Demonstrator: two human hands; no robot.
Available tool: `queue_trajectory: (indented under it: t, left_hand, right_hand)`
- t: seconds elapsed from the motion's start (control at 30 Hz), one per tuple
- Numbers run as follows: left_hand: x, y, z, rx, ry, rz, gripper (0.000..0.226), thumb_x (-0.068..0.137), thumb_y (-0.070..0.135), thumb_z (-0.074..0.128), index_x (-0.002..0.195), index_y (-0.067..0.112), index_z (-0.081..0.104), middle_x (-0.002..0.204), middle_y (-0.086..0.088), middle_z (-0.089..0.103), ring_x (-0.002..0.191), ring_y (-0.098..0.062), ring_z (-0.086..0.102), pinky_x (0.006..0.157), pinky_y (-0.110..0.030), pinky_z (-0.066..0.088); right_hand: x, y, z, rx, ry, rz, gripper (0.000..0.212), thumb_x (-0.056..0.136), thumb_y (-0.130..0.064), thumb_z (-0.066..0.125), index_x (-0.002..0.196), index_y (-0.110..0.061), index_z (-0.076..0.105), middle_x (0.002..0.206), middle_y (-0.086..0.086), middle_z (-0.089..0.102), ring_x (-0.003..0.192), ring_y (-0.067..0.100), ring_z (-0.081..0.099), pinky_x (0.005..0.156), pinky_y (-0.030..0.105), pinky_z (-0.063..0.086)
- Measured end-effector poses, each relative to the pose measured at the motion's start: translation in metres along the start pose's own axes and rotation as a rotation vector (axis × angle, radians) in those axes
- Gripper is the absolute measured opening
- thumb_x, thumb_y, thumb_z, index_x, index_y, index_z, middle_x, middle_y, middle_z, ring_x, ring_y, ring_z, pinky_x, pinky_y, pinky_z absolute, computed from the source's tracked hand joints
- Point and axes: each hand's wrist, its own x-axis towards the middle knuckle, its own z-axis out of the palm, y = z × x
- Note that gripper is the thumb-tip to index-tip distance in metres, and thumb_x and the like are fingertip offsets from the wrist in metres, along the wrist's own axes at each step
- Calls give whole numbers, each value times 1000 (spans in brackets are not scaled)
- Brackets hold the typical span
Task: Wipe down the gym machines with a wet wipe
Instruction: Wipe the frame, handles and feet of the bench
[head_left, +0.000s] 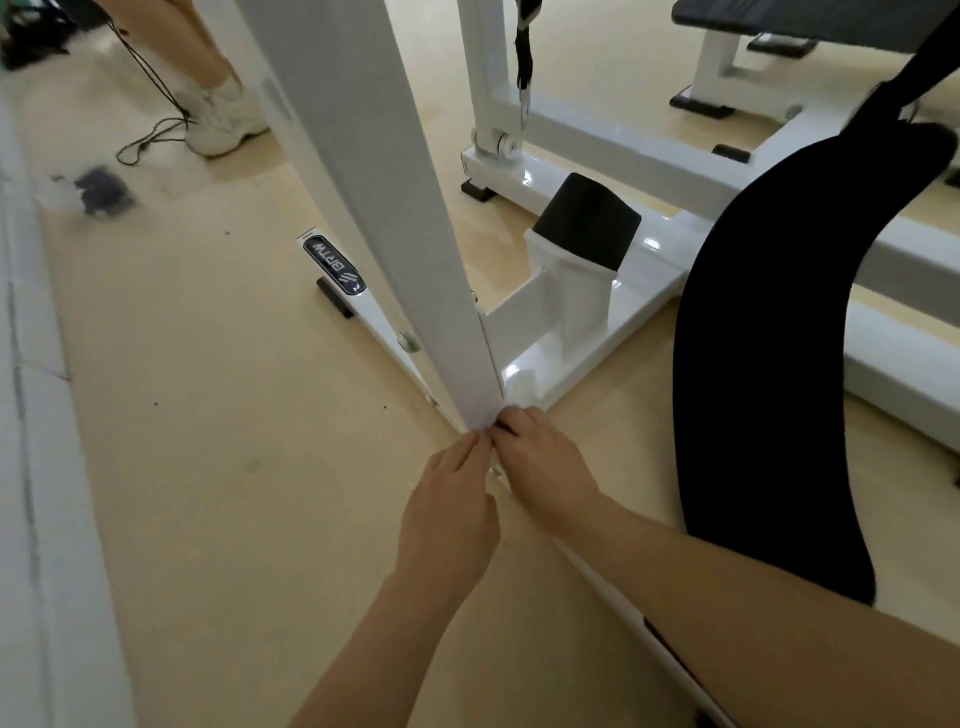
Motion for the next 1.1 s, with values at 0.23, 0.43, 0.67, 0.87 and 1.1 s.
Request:
queue_trajectory:
  t: [0.23, 0.43, 0.67, 0.87, 1.1]
  left_hand:
    - [-13, 7, 53, -231, 10, -108, 69, 81, -4, 50, 147, 13, 36, 154, -2, 33, 141, -15, 30, 111, -17, 20]
    - [-12, -7, 48, -224, 140, -108, 69, 79, -6, 43, 145, 12, 39, 151, -4, 38, 136, -17, 36, 109, -21, 26]
    - [-16, -12, 63, 125, -99, 351, 59, 88, 26, 36, 145, 12, 37, 150, -4, 42, 141, -19, 32, 112, -44, 34]
    - [-20, -15, 69, 364, -119, 354, 59, 93, 30, 37, 147, 6, 33, 156, -9, 28, 144, -25, 28, 114, -46, 24]
    - [-17, -13, 48, 203, -148, 533, 66, 91, 29, 40, 152, 10, 23, 160, -4, 17, 148, -16, 11, 119, -37, 14]
  right_hand:
    - [-54, 16, 0, -185, -170, 59, 53, 78, -21, 63, 127, -1, 60, 128, 18, 61, 107, 34, 63, 82, 40, 57]
    - [-30, -9, 5, -171, -279, 16, 69, 99, -33, 36, 154, -5, 4, 162, 13, -2, 149, 27, -7, 121, 43, 3]
    - [-88, 9, -8, -64, -170, -85, 46, 77, -21, 45, 115, -13, 70, 127, 6, 65, 126, 21, 54, 113, 36, 33]
    - [-127, 24, -19, 173, 44, 40, 43, 81, -22, 44, 112, -12, 72, 119, 3, 69, 113, 19, 64, 93, 41, 54]
    - [-118, 12, -21, 76, -25, 66, 38, 80, -16, 48, 109, -15, 72, 126, -2, 65, 119, 14, 58, 93, 33, 51]
